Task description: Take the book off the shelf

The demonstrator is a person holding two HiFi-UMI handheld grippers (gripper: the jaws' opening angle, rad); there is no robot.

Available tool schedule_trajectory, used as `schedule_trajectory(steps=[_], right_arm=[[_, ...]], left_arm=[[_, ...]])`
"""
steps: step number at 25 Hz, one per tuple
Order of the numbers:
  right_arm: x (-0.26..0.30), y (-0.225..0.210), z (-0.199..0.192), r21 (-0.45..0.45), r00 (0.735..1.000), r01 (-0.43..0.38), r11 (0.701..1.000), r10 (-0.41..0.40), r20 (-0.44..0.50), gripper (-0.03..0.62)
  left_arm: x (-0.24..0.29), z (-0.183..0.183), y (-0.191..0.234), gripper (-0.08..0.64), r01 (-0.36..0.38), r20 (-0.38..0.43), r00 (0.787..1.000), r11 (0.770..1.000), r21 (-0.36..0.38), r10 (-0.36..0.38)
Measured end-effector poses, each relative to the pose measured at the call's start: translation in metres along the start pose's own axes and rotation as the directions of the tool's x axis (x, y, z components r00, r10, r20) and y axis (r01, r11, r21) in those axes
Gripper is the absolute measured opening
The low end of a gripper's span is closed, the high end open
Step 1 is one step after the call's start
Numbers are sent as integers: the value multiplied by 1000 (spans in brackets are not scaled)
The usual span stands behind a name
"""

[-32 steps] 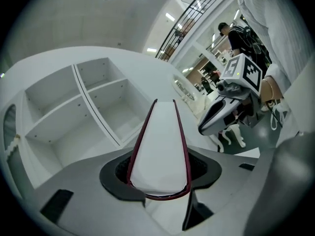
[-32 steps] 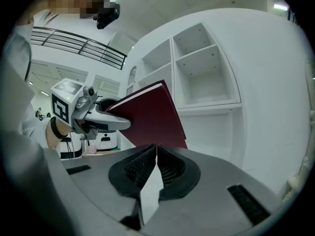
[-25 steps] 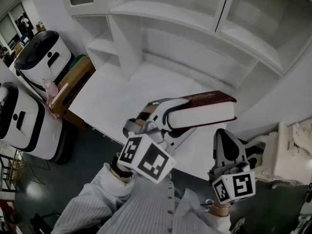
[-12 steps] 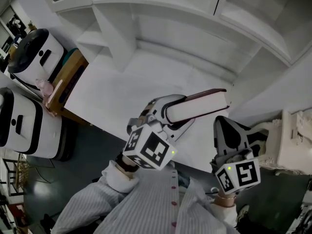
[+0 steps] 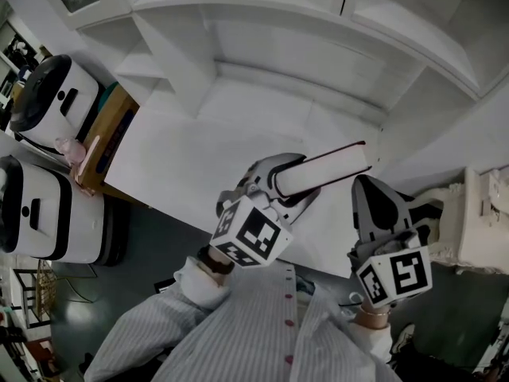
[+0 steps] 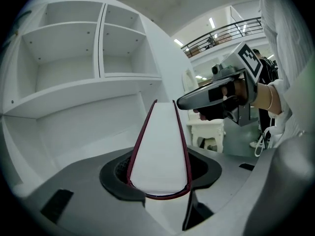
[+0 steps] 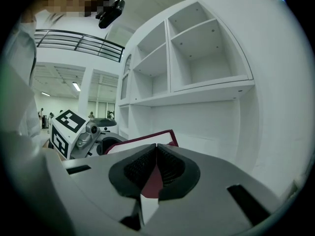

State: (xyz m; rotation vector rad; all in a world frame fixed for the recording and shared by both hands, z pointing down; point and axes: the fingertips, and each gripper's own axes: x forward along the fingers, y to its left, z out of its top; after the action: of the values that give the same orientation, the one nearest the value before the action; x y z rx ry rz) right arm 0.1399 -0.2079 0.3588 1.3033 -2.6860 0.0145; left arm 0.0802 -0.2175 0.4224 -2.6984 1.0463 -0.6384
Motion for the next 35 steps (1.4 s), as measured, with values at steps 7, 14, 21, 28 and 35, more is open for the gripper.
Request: schedule_trajectory(steps=[7, 14, 21, 28, 35], right_arm=[[-2, -6, -2, 10, 1000, 21, 1000, -21, 5, 17], [-9, -9, -3, 10, 999, 32, 999, -32, 8, 17], [-16, -10, -3, 11, 1000, 23, 1000, -23, 5, 14], [-24, -8, -3, 14, 1000, 23, 1000, -23, 8, 14], [-32, -8, -6, 11, 1000, 30, 999, -30, -2, 14]], left_arm=[[9, 0, -6, 227, 20, 2, 1000, 1000, 2, -20], [14, 4, -12, 227, 40, 5, 999, 999, 3, -40], [17, 6, -20, 227, 58, -4, 998, 998, 14, -58], [14, 12, -18, 227, 49, 9, 999, 998, 48, -49], [12, 15, -24, 228, 120, 17, 992, 991, 56, -121]])
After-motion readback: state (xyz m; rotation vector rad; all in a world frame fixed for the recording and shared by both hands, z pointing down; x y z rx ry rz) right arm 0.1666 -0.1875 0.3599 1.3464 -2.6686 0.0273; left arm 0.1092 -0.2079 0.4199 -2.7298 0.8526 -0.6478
